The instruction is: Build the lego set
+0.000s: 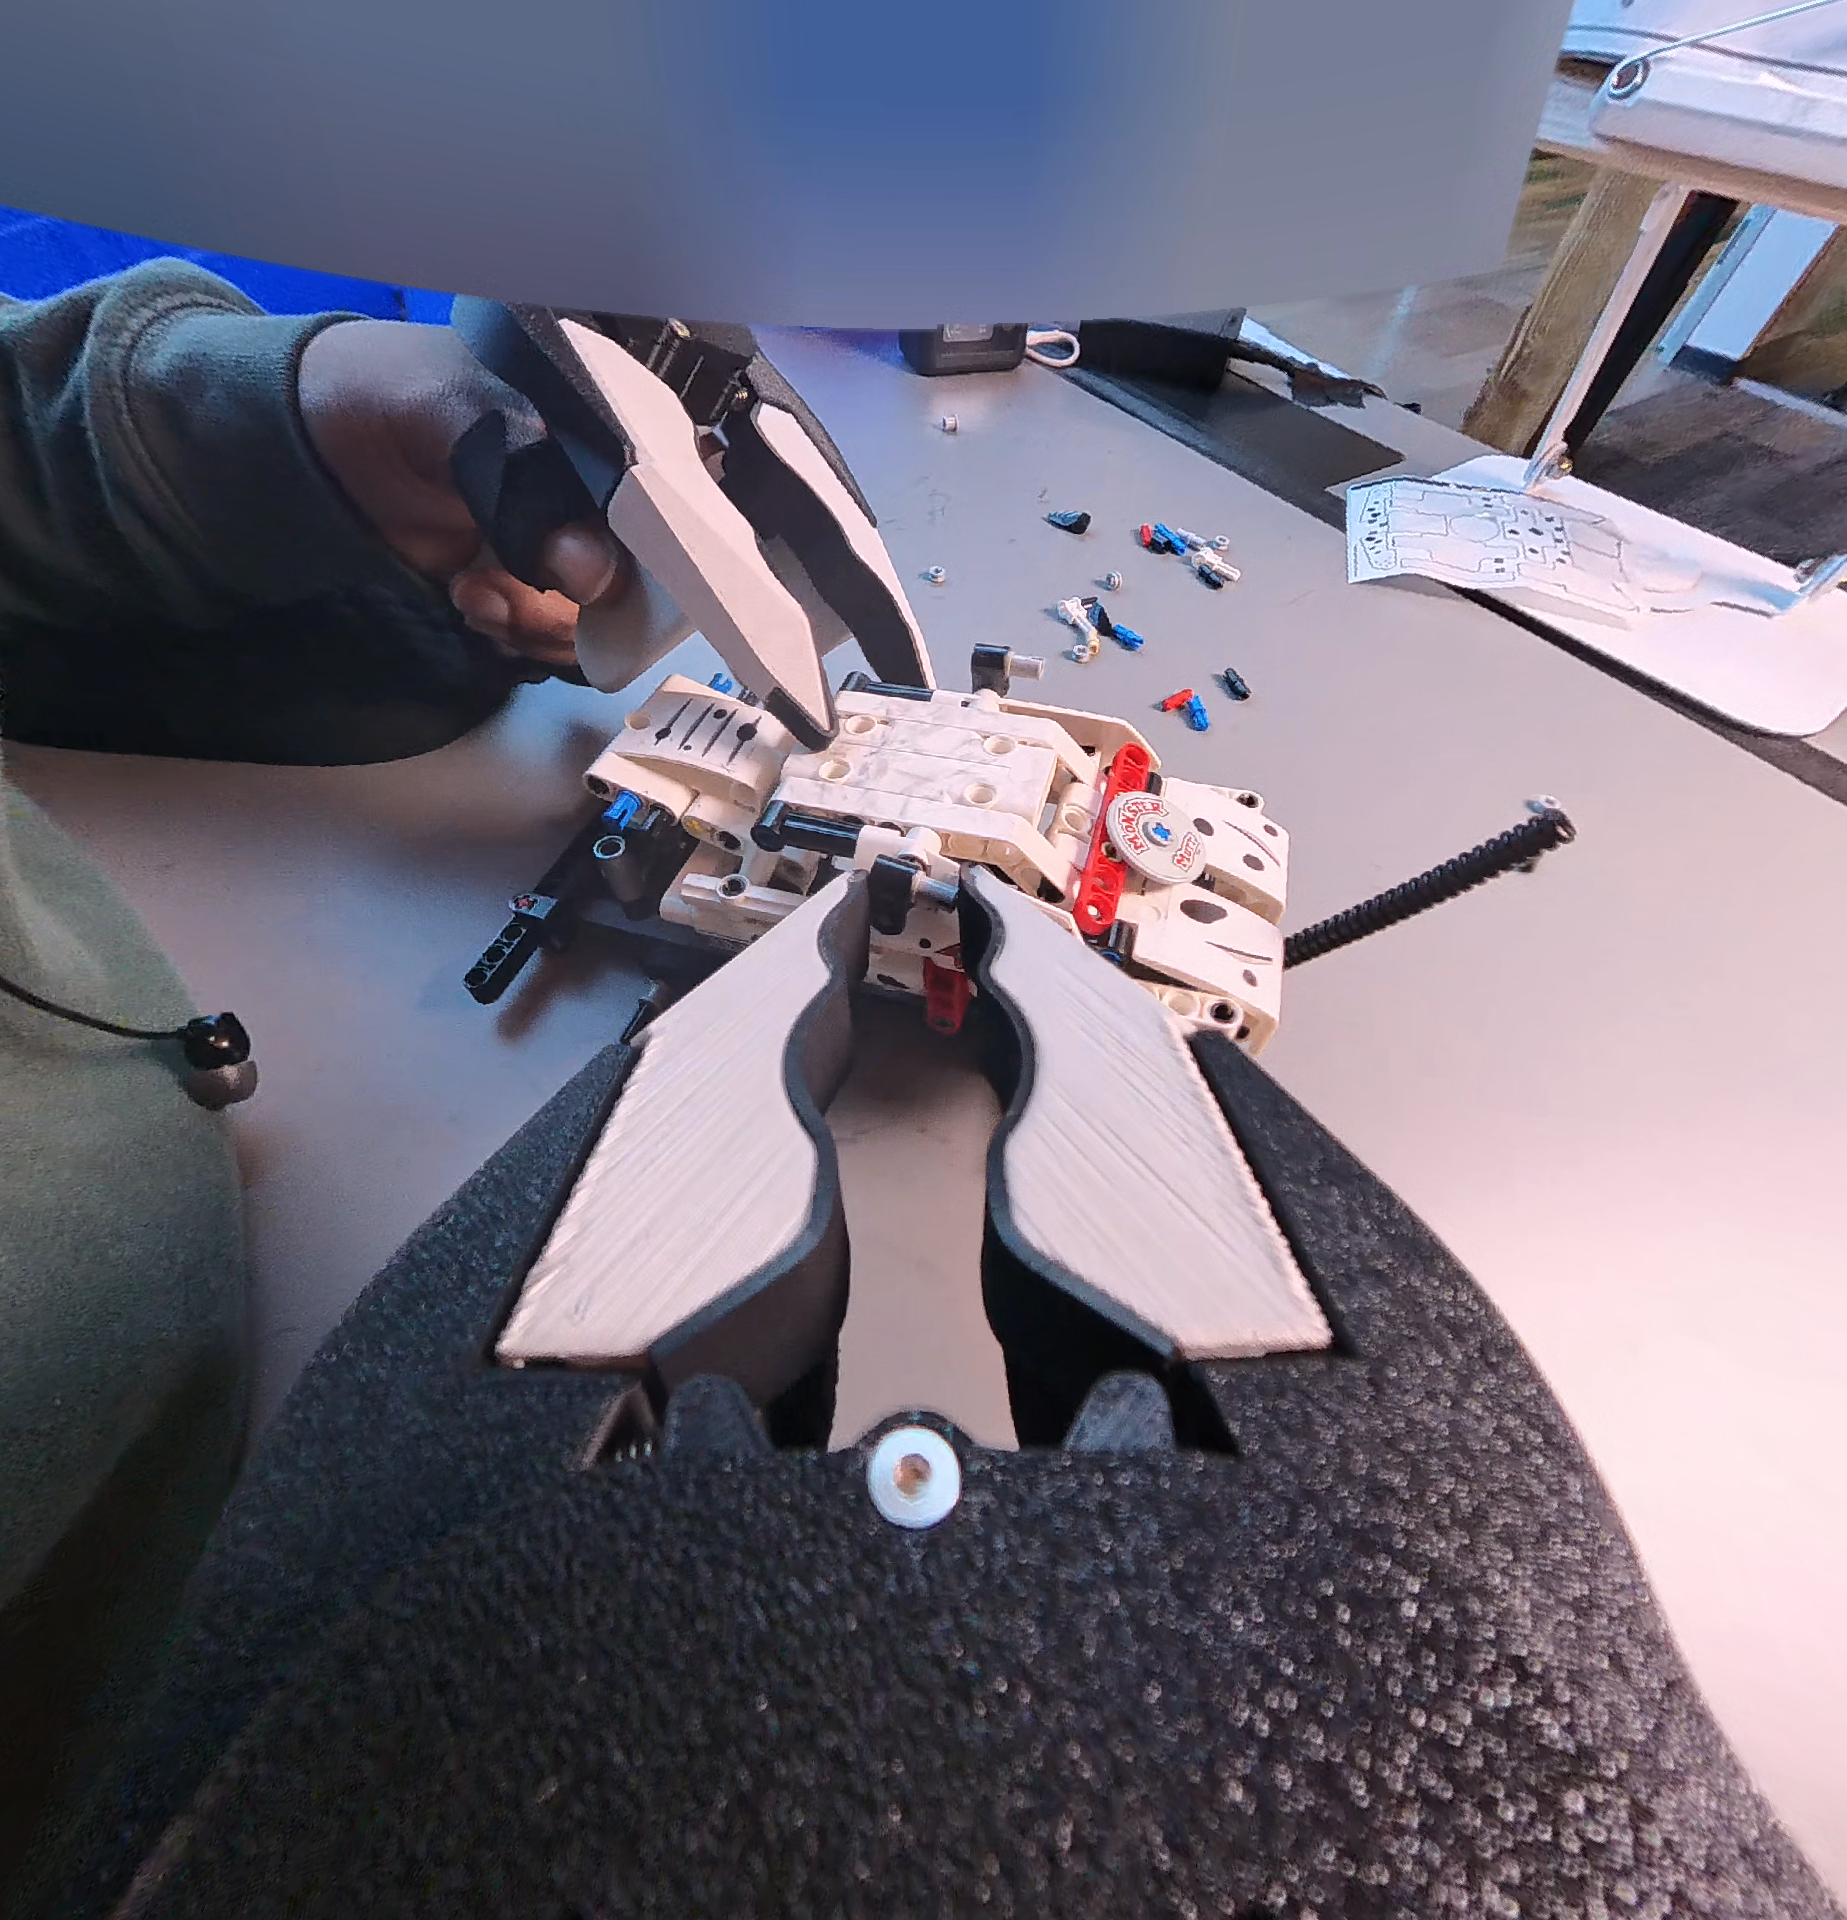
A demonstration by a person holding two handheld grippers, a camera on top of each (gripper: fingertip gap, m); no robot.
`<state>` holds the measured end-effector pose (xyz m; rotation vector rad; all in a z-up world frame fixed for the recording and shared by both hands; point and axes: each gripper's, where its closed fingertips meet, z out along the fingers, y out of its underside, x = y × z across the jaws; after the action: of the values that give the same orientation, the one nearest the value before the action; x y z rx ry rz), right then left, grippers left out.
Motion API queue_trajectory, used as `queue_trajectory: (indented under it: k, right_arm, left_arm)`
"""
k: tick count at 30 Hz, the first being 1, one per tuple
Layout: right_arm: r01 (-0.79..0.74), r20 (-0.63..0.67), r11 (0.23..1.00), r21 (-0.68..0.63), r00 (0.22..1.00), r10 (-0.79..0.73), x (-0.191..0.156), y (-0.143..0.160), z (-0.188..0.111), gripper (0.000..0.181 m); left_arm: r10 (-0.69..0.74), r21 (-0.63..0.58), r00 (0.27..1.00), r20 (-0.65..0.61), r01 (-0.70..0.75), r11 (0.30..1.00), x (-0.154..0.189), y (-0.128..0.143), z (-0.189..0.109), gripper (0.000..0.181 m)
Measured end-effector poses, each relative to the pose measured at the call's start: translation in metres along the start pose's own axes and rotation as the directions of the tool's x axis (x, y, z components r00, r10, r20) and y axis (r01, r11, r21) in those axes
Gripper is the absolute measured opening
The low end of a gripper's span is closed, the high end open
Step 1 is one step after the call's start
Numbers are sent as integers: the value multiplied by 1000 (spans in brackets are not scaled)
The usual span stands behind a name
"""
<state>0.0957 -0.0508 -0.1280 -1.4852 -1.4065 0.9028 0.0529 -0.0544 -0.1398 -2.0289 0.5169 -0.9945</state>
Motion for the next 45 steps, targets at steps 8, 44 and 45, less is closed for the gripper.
queue_trajectory:
  k: [8, 44, 45]
  right_arm:
    - [-58, -36, 998, -38, 998, 56, 14, 4, -4, 15]
    - [-247, 10, 969, -12, 969, 247, 9, 5, -1, 4]
    - [-239, 20, 971, -18, 971, 239, 7, 5, -1, 4]
  left_arm:
    - [-3, 18, 999, -46, 4, 1000, 5, -9, -5, 46]
    - [-89, 10, 996, -26, 89, 996, -1, -6, 32, 64]
    - [-88, 4, 996, -26, 88, 996, -1, -6, 32, 64]
